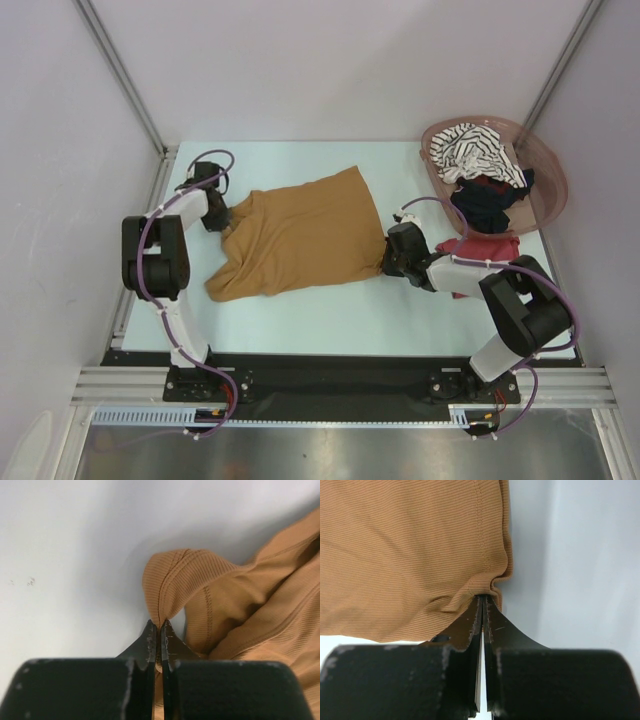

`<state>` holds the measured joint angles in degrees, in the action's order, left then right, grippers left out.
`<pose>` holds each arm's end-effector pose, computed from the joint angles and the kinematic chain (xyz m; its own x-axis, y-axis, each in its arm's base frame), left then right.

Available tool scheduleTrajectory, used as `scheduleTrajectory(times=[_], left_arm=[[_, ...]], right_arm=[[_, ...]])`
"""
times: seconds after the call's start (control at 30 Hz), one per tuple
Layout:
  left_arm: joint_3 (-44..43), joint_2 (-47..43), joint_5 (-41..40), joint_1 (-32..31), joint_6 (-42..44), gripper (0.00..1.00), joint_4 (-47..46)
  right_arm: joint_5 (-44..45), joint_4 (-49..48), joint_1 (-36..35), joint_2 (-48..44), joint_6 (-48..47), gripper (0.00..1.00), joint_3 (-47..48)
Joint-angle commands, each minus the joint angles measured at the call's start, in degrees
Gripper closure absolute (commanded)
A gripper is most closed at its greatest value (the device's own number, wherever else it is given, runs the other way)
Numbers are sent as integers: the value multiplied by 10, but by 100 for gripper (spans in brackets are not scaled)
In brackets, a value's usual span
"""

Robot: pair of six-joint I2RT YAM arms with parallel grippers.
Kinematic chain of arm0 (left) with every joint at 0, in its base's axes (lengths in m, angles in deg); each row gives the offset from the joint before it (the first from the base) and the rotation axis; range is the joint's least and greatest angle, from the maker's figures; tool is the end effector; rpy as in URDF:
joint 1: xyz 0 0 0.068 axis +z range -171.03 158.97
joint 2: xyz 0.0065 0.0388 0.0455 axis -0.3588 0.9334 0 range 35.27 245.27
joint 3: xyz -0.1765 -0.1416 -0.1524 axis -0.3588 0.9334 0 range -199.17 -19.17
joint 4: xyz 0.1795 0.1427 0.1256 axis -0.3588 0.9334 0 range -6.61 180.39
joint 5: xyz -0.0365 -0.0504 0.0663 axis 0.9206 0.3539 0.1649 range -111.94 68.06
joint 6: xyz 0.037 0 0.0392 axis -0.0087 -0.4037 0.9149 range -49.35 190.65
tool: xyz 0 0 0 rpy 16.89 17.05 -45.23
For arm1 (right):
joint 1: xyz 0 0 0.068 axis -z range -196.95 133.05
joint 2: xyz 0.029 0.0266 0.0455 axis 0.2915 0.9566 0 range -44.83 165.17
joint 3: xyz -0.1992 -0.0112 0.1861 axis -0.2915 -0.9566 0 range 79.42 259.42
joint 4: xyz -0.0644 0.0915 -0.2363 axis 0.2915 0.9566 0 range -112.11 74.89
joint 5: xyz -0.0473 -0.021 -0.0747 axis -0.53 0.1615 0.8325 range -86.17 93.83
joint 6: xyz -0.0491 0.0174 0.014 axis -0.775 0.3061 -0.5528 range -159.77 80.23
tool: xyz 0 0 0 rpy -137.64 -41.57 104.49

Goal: Fold and stack the tank tops

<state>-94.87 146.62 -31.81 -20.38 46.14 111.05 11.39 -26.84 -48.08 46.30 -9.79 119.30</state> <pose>0.3991 0.0105 0.1679 -0.7764 -0.4175 -0.4721 -0.4508 0.8914 -0.0471 0.2597 0.1513 0.1447 -0.7554 0.1225 -0.6437 -0.0665 0.9630 0.2613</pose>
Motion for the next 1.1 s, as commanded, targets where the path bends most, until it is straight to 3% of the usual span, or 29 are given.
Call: scheduleTrajectory(times=[0.0,0.5,0.73,0.93,1.07], left_arm=[[-54,-4,-18,-2,3,100,12],[-217,101,-16,49,7,96,92],[-189,85,-25,69,-8,98,79],[-159,60,-52,86,-17,91,70],[-178,70,-38,90,-12,81,76]], right_arm=[[-18,62,-2,45,-6,100,-18],[-25,57,-4,60,2,100,-22],[-24,57,-6,65,4,100,-21],[-23,57,-6,64,6,100,-23],[-23,57,-8,62,7,100,-24]])
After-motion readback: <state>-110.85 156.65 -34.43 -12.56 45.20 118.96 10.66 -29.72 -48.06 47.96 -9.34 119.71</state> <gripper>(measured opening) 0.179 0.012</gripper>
